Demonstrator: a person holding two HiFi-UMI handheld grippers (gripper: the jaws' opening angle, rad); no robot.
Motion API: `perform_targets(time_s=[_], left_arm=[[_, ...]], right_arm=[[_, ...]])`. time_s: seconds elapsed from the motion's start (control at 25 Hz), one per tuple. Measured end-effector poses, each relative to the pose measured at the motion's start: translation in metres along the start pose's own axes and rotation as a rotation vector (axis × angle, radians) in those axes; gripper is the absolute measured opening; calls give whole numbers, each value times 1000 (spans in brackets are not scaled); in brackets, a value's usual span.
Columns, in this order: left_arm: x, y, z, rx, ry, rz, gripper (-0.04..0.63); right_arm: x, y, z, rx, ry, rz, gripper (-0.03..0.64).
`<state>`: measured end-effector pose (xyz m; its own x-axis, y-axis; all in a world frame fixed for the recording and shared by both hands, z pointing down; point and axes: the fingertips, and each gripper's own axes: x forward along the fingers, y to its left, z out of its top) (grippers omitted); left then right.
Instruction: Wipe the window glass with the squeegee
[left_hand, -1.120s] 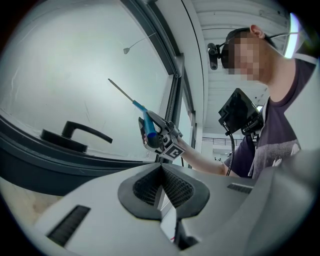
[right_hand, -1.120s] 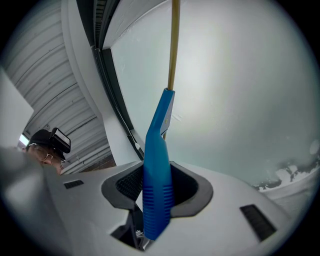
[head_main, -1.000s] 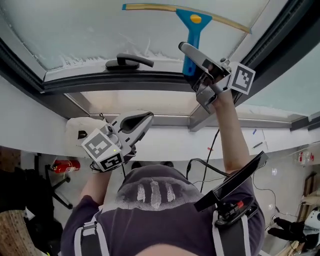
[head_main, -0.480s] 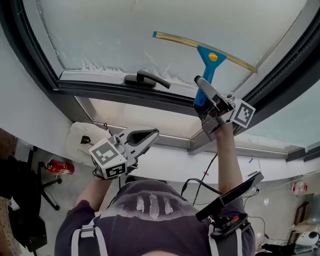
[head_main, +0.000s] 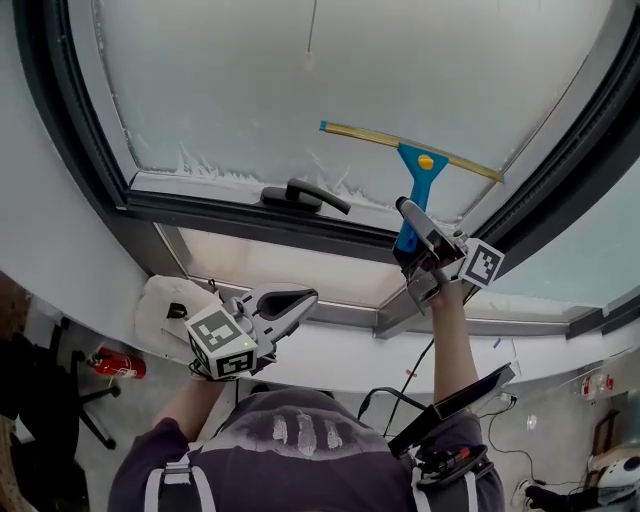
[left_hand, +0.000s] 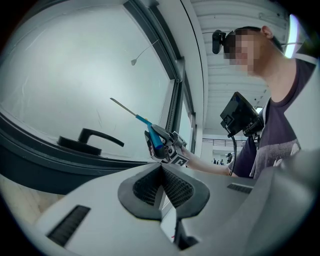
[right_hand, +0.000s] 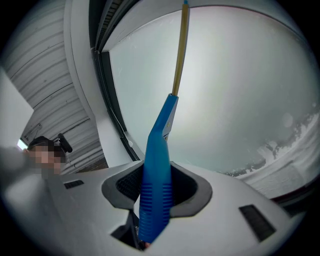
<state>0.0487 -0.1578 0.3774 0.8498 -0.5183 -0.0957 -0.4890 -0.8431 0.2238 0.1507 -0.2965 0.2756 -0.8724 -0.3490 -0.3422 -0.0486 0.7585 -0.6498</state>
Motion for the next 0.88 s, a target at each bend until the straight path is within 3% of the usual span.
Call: perform_targets(time_s=[0.52, 0.88], left_arm=[[-64, 28, 4, -18, 3, 1, 8], [-67, 27, 30, 46, -47, 107, 8]], right_arm=[[67, 69, 6, -213, 7, 40, 132], [144, 121, 34, -299, 104, 252, 132]])
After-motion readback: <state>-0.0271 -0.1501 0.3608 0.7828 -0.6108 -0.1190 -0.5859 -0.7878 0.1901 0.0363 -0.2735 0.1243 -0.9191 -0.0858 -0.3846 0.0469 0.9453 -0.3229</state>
